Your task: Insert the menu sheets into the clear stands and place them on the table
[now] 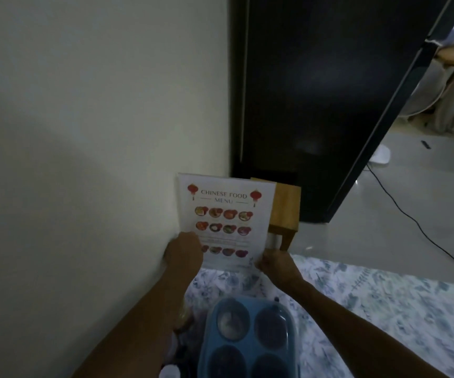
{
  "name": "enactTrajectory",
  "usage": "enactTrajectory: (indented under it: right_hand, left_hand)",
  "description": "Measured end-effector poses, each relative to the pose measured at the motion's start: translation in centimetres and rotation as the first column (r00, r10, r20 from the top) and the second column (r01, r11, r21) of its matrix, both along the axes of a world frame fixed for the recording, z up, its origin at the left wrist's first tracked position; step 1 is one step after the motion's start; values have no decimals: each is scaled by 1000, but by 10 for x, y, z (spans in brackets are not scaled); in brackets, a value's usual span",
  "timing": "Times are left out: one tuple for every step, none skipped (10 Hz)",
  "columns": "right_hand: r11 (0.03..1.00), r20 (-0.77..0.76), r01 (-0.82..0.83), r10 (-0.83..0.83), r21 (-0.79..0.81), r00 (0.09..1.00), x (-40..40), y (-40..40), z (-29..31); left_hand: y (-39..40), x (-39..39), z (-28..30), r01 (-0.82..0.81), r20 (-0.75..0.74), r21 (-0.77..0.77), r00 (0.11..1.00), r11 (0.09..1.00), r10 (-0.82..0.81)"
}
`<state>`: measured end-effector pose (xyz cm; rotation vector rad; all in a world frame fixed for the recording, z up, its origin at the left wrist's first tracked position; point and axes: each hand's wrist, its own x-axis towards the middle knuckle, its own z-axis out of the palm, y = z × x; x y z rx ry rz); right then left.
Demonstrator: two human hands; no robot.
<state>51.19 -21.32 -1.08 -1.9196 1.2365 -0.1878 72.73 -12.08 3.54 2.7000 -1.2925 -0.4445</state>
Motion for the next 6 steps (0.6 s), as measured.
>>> enactTrajectory:
  right_hand:
    - [998, -2, -62, 62, -8, 998, 4, -1, -3]
    - [995, -19, -104, 104, 3, 994, 6, -4, 0]
    - [993, -38, -112, 113, 36, 993, 5, -6, -1]
    - [988, -60, -126, 132, 89, 989, 5, -8, 0]
    - [987, -62, -103, 111, 120, 992, 4, -6, 0]
    - [995, -72, -45, 52, 85, 996, -4, -3, 2]
  left_hand:
    - [1, 0, -5, 30, 33, 12, 999, 999, -30]
    - [5, 0, -5, 9, 41, 7, 999, 1000, -10]
    - [6, -4, -1, 10, 41, 6, 999, 1000, -10]
    - [7, -11, 9, 20, 41, 33, 999, 999, -21]
    - [7, -17, 18, 28, 69, 35, 997, 999, -30]
    - [5, -30, 28, 49, 110, -20, 993, 999, -46]
